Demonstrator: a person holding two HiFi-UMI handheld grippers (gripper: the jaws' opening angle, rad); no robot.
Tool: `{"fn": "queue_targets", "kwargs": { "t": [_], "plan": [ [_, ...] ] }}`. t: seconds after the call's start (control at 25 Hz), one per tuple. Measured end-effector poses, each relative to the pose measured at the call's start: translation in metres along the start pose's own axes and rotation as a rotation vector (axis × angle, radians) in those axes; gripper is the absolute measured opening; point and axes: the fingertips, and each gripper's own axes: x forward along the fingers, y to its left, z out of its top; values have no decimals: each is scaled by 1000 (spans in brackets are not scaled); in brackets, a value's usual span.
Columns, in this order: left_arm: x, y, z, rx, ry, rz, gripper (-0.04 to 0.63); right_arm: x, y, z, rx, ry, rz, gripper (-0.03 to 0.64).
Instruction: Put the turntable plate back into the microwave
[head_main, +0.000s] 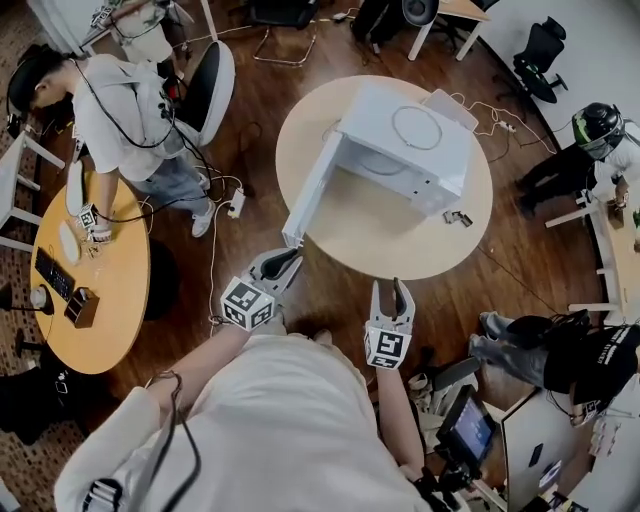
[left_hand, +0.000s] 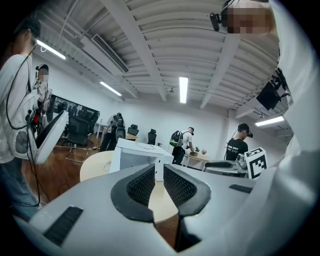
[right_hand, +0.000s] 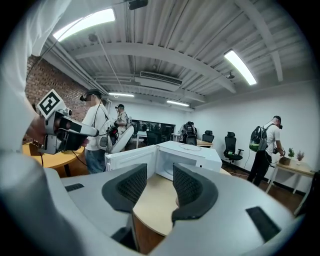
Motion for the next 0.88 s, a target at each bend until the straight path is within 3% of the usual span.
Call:
{"fn": "queue_targets", "kwargs": {
  "t": [0.32,0.52,0.68,0.88],
  "plan": [
    [-2,19,-10,-85,48,-112,38,-5,27,28,20,-23,-118,146],
    [2,5,-20,-103,87,-239,37,-24,33,36,24,-1,-225,146],
    [5,-1,-30,-139,115,-291,37,-36,39,38,11,3,-265,147],
    [6,-18,-35,-110,151,-349,37,-60,45,20,13,40,-289,146]
  ]
}}
